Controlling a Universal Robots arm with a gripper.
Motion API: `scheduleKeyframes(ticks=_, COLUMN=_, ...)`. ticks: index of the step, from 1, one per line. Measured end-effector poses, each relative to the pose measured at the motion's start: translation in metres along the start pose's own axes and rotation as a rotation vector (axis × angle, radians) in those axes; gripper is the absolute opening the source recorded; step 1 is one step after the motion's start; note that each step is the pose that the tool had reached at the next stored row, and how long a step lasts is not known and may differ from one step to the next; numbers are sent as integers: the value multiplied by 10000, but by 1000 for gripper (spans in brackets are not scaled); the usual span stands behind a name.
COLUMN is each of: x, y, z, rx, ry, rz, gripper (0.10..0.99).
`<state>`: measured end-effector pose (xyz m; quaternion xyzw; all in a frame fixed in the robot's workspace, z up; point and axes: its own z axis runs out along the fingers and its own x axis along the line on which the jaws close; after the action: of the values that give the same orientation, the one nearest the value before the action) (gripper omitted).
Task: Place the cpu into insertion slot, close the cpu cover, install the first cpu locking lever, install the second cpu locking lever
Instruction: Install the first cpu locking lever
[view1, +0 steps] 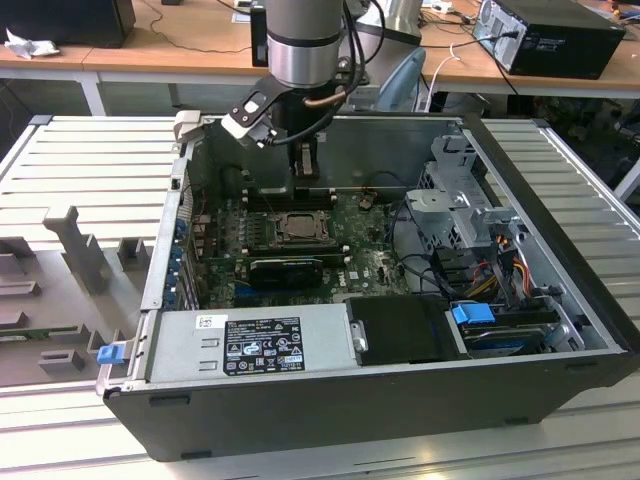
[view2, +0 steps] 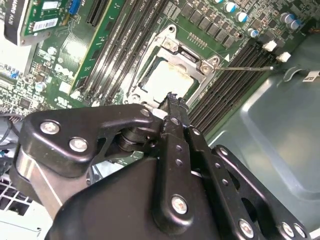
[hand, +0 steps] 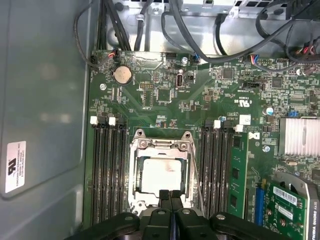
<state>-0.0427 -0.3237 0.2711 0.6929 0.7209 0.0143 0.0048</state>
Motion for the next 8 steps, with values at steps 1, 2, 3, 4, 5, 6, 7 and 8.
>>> scheduleKeyframes(ticks=1, x=0, y=0, z=0, rx=1, ry=0, rz=-100, gripper=106)
scheduleKeyframes(ticks=2, x=0, y=-1, z=0, rx=6, ry=6, rz=-413, gripper=106)
scheduleKeyframes(ticks=3, x=0, y=-1, z=0, rx=12, ry=16, rz=-784, gripper=106)
scheduleKeyframes(ticks=4, x=0, y=-1, z=1, rx=16, ry=26, rz=-1128, gripper=106)
scheduleKeyframes(ticks=5, x=0, y=-1, z=0, rx=19, ry=30, rz=-1327, gripper=106)
scheduleKeyframes(ticks=6, x=0, y=-1, z=0, rx=21, ry=35, rz=-1484, gripper=106)
scheduleKeyframes(ticks=7, x=0, y=-1, z=1, rx=23, ry=41, rz=-1696, gripper=106)
scheduleKeyframes(ticks=8, x=0, y=-2, z=1, rx=25, ry=45, rz=-1823, gripper=106)
